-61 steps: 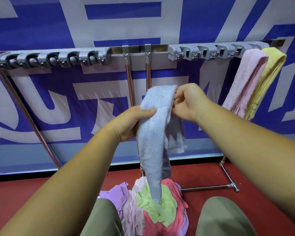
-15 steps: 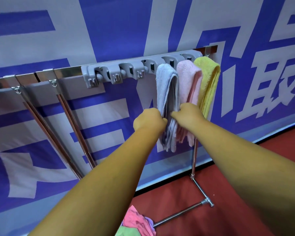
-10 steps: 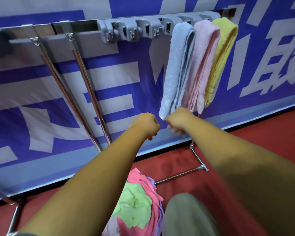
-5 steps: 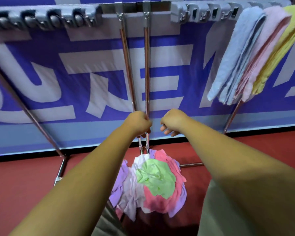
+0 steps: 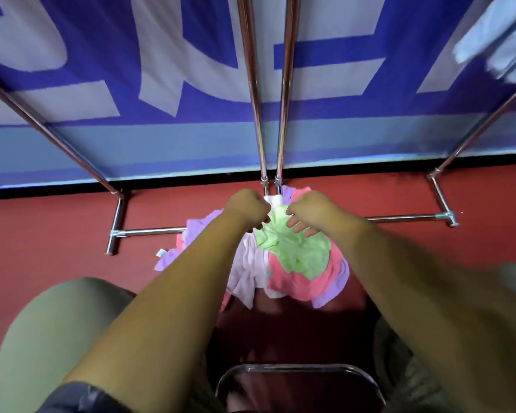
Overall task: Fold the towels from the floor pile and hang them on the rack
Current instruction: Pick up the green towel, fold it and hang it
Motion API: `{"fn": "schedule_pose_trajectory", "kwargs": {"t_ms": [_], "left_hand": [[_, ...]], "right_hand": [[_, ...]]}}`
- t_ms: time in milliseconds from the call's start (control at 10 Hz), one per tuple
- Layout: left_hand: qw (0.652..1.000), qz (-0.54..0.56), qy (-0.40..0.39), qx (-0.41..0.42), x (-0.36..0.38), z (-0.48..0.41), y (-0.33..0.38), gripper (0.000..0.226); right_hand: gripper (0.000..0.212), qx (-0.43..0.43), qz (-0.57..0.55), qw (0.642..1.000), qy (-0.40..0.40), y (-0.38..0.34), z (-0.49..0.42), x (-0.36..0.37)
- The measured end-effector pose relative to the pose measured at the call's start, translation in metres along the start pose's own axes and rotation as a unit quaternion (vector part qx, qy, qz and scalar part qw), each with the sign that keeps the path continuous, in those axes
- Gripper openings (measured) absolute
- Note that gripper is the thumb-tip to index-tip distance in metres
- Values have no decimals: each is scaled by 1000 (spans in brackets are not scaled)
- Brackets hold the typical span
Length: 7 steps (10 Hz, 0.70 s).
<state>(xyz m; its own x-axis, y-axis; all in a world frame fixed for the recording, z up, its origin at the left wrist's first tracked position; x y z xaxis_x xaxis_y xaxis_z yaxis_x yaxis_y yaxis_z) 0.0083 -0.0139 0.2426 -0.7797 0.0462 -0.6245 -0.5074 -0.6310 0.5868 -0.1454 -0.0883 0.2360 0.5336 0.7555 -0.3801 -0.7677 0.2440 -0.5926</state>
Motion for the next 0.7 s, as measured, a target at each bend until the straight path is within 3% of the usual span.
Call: {"fn": "schedule_pose_trajectory", "kwargs": {"t_ms": [200, 400, 500, 600, 700], "left_hand": [[994, -50, -21, -95, 59, -55, -74, 28], [986, -120, -78, -89, 125, -87, -126, 37], [989, -94, -98, -64, 155, -106, -143, 47], [979, -149, -138, 2, 182, -116, -146, 48], [975, -159, -140, 73, 201, -126, -146, 60]], "right_hand": [[10, 68, 15, 997, -41, 63, -57, 39], [31, 74, 135, 988, -16, 118, -114, 64], [36, 72, 195, 978, -31, 137, -123, 71], [39, 60, 241, 969, -15, 153, -132, 79], [41, 57, 232, 971, 0, 162, -142, 84]]}}
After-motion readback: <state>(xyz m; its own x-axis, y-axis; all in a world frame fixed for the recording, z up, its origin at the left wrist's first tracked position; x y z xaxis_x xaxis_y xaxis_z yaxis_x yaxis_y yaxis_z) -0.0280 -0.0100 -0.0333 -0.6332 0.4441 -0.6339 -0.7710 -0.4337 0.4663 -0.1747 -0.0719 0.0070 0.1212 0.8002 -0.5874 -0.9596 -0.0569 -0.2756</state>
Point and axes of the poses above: each hand's wrist, its own z-axis away from the middle knuckle, its own x-axis out of the palm, y = z × x, the point moved 1 cm from there along -z, towards the middle knuckle
